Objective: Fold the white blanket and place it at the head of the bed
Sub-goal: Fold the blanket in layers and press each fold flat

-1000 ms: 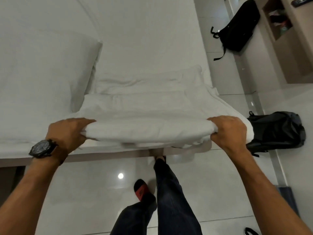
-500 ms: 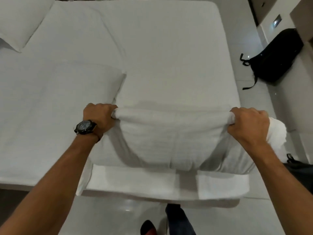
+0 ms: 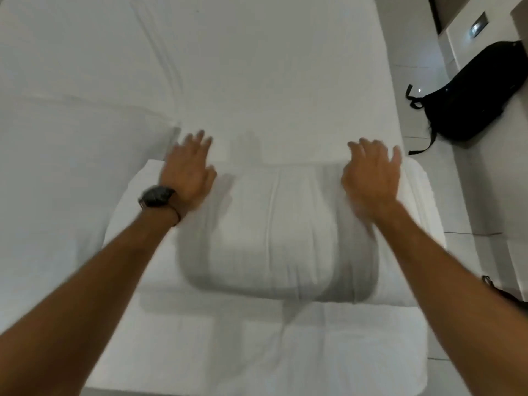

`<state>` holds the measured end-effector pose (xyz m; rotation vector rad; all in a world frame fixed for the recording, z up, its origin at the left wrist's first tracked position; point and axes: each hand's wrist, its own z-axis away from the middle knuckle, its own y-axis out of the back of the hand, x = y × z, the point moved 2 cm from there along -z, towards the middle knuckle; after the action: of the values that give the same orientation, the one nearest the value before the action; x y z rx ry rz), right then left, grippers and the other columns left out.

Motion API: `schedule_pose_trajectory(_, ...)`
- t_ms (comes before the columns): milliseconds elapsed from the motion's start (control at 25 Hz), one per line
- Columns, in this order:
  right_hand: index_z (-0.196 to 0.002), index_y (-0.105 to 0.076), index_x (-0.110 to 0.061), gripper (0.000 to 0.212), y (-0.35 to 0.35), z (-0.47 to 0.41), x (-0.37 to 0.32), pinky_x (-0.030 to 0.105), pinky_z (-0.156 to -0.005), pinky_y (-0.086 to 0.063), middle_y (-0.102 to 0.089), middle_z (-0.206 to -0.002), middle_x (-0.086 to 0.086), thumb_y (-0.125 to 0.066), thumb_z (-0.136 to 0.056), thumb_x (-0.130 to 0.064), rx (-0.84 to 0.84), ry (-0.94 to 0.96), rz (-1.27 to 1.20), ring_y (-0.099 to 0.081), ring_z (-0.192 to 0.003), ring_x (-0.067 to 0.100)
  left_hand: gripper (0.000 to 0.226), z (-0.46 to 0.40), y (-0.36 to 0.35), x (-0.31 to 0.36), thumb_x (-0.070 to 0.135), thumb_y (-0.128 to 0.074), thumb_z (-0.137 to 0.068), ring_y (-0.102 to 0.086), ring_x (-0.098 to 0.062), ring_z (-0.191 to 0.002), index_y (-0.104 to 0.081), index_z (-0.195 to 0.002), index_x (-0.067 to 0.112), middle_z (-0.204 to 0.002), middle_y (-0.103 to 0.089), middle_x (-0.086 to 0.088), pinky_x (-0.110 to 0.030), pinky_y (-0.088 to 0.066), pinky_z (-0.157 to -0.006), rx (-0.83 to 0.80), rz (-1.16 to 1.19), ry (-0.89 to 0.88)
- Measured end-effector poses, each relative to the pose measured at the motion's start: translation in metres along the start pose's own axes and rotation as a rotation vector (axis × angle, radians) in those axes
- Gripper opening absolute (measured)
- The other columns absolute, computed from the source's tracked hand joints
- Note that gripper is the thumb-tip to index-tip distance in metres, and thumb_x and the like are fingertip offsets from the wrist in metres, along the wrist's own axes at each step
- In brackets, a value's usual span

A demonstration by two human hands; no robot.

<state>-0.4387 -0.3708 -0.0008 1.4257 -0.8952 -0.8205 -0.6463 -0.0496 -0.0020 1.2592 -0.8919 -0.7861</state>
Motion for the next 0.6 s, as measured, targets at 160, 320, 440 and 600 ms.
schedule_pose_trajectory(160, -0.159, -0.05, -0.011, 0.064, -0.017, 0.133, -0.068, 0.066, -0.129, -0.023, -0.043, -0.168, 0.021, -0.044, -0.105, -0.044, 0.049, 0.178, -0.223, -0.039, -0.157, 0.042, 0.074, 0.096, -0.04, 0.093, 0.048, -0.037, -0.101, -0.018, -0.037, -0.159, -0.03, -0.161, 0.007, -0.171, -0.021, -0.018, -0.054, -0.018, -0.128, -0.013, 0.107, -0.265)
schedule_pose_trajectory(320, -0.17, -0.032, -0.023, 0.063, -0.042, 0.208, -0.086, 0.065, -0.131, -0.018, -0.022, -0.179, 0.014, -0.028, -0.112, -0.049, -0.069, 0.309, -0.231, -0.016, -0.166, 0.036, 0.071, 0.152, -0.082, 0.123, 0.05, -0.034, -0.105, -0.011, -0.033, -0.161, -0.028, -0.163, 0.011, -0.173, -0.016, -0.015, -0.058, -0.021, -0.126, -0.038, 0.032, -0.28)
schedule_pose_trajectory(440, -0.169, -0.033, -0.028, 0.07, -0.071, 0.188, -0.065, 0.062, -0.13, -0.024, -0.023, -0.178, 0.014, -0.042, -0.109, -0.063, -0.056, 0.366, -0.175, -0.02, -0.166, 0.034, 0.076, 0.14, -0.102, 0.102, 0.06, -0.039, -0.102, -0.014, -0.037, -0.16, -0.03, -0.163, 0.016, -0.172, -0.018, -0.015, -0.061, -0.021, -0.125, -0.049, -0.03, -0.313)
schedule_pose_trajectory(600, -0.169, -0.035, -0.027, 0.071, -0.099, 0.128, -0.064, 0.06, -0.132, -0.02, -0.025, -0.177, 0.015, -0.044, -0.109, -0.063, -0.018, 0.382, -0.163, -0.022, -0.165, 0.035, 0.075, 0.076, -0.12, 0.094, 0.064, -0.034, -0.102, -0.01, -0.036, -0.161, -0.024, -0.165, 0.024, -0.174, -0.012, -0.013, -0.058, -0.013, -0.127, -0.108, -0.093, -0.264)
